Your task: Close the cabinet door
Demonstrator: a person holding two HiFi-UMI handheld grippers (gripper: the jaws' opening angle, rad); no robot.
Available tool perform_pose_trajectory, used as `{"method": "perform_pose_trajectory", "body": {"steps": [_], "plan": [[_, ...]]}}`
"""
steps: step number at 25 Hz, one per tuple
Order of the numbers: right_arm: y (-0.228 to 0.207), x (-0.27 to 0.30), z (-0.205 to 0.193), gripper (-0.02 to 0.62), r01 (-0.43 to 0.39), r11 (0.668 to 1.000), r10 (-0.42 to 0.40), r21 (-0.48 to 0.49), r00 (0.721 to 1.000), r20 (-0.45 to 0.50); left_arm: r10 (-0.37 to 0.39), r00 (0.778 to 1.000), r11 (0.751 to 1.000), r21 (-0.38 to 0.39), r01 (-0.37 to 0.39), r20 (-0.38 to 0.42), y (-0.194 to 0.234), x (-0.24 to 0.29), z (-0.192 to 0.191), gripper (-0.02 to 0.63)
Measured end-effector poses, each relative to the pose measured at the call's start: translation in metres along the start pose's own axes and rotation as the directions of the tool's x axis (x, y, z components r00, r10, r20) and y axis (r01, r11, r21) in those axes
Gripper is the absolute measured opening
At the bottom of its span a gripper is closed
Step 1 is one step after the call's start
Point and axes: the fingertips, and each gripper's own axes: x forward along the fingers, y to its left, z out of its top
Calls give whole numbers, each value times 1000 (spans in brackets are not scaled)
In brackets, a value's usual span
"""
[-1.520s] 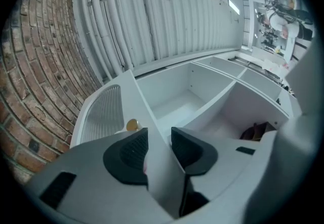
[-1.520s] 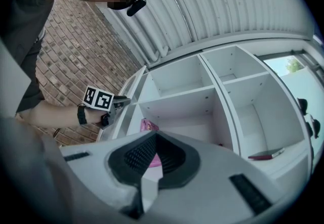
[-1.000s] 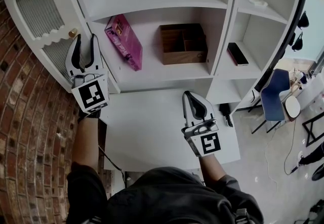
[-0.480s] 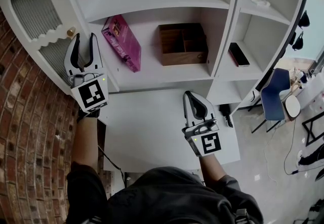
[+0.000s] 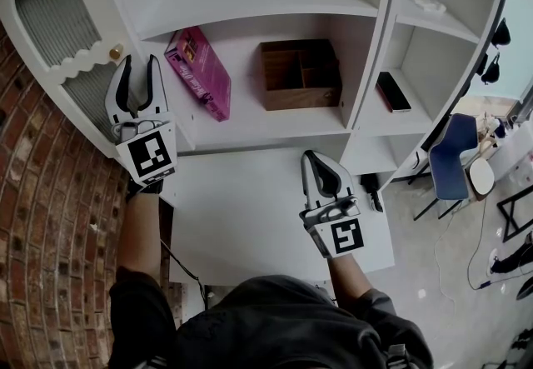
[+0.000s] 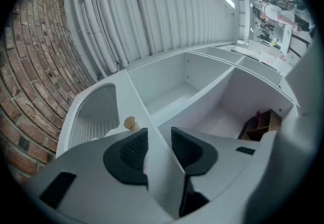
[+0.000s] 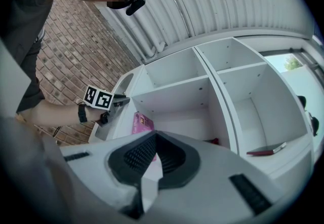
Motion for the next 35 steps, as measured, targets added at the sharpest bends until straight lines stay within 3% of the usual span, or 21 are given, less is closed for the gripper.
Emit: {"method": "perform_pose_trajectory", "body": {"steps": [7, 12, 25, 35], "plan": [[4, 1, 1, 0, -14, 1000, 14, 11, 1000, 4, -24, 1000, 999, -21, 24, -10, -1, 1, 0, 126], [14, 3, 6, 1, -37, 999, 37, 19, 999, 17, -67, 998, 995, -77, 66, -13, 2, -10, 2, 127], [73, 21, 39, 0, -147, 989, 146, 8, 986, 76, -48, 998, 993, -106, 44, -33, 44, -98, 21, 127], [126, 39, 65, 0, -233, 972, 234, -20, 964, 123, 17, 997, 990, -139, -27, -72, 86, -170, 26, 96]]}}
